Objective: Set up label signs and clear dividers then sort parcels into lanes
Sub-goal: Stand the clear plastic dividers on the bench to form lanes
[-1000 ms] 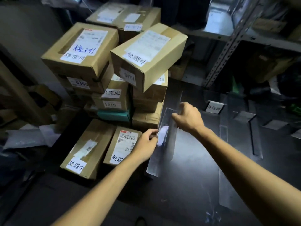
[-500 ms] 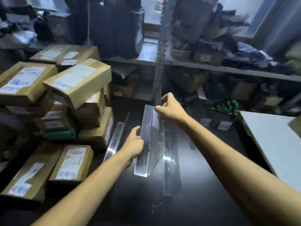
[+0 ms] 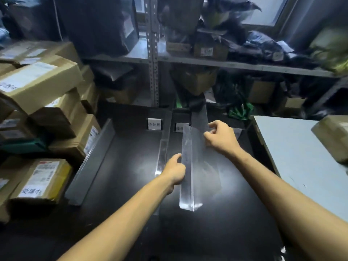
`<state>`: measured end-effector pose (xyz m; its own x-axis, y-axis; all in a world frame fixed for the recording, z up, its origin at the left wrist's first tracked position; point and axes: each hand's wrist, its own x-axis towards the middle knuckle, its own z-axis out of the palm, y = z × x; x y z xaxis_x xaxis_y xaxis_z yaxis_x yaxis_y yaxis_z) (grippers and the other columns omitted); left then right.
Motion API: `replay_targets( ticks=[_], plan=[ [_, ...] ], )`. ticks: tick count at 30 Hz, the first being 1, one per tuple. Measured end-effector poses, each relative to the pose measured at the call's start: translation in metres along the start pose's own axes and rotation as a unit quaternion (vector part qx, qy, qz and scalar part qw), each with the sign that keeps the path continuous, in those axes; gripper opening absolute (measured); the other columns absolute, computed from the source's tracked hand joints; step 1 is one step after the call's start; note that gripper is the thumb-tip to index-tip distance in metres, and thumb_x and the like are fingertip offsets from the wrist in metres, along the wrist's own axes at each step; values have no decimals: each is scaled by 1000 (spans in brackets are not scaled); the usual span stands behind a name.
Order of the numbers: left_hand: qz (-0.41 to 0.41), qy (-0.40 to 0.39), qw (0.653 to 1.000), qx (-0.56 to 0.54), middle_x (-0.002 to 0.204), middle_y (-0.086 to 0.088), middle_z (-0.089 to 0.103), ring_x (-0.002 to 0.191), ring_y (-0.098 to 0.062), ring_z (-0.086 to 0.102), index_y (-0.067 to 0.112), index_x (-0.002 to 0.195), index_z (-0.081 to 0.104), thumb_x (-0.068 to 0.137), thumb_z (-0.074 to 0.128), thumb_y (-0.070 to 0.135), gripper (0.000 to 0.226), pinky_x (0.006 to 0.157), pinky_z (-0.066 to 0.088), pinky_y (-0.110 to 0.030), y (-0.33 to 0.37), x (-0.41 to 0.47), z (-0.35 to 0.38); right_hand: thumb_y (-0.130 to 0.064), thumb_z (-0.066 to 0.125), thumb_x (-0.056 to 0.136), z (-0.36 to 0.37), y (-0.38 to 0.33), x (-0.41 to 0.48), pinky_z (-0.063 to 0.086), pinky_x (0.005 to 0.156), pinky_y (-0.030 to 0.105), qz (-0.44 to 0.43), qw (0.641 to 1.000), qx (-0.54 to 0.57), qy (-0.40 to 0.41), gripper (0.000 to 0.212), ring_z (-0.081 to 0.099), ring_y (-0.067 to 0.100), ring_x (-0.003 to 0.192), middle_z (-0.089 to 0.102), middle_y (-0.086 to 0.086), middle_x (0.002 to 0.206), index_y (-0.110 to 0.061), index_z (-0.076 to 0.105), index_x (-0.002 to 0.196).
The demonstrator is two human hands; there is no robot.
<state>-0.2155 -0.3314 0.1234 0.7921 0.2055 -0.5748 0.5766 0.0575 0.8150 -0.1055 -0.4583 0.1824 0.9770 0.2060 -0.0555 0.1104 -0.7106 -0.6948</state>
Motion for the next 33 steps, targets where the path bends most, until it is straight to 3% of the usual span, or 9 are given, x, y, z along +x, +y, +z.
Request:
replay_targets(
  ticks=[4,8,11,13,15,17,20,25,33],
  plan=[
    [-33,-20,997,59,120,-10,62,101,-26,61,17,139,43,90,37,7,51,92,55,-41,-14,50,27,-22,61,82,19,32,11,46,69,33,-32,999,-30,9,24,60,19,80,60,-3,84,-18,50,103],
    [-82,-48,987,132,102,-4,56,87,-20,53,19,132,39,88,37,14,44,86,53,-38,-35,96,44,-27,62,82,45,66,31,46,75,37,-45,994,-103,-15,27,50,25,94,40,2,111,-15,45,99],
    [-97,-43,980,170,99,-7,56,79,-22,53,18,135,36,90,40,20,45,67,46,-33,-53,121,51,-27,65,81,58,91,43,45,87,39,-37,989,-130,-64,31,39,27,111,32,7,126,-12,44,98],
    [-92,-43,968,227,119,-12,55,101,-32,58,17,138,37,91,43,25,48,82,48,-36,-63,138,54,-27,66,82,67,106,48,44,88,38,-24,986,-128,-102,33,42,29,110,31,9,130,-11,41,99],
    [-80,-35,943,321,141,-14,41,129,-35,42,18,142,38,93,43,29,50,106,38,-39,-72,155,55,-26,65,83,74,120,51,42,78,35,-15,988,-113,-109,36,51,29,97,39,8,121,-13,38,101],
    [-60,-31,932,355,147,-10,31,138,-31,29,19,146,34,95,42,30,53,113,27,-38,-76,167,57,-27,64,85,80,131,56,42,77,33,-1,992,-75,-105,43,56,29,98,49,7,119,-13,36,114],
    [-16,-32,940,340,151,-1,28,139,-26,24,23,149,29,94,43,27,57,113,24,-34,-77,176,62,-31,59,89,86,137,64,42,86,31,36,990,-49,-129,65,59,28,112,55,7,134,-12,29,144],
    [39,-40,918,393,153,2,24,134,-28,27,26,148,29,93,43,24,57,113,29,-41,-82,177,73,-17,54,87,88,140,66,51,80,34,25,990,-9,-137,38,66,23,90,66,0,118,-20,52,125],
    [70,-52,896,435,157,0,19,136,-29,27,25,150,27,92,46,22,62,114,29,-43,-80,171,83,-18,54,89,79,152,62,52,85,39,35,987,-14,-155,33,64,26,95,67,2,115,-16,55,121]
  ],
)
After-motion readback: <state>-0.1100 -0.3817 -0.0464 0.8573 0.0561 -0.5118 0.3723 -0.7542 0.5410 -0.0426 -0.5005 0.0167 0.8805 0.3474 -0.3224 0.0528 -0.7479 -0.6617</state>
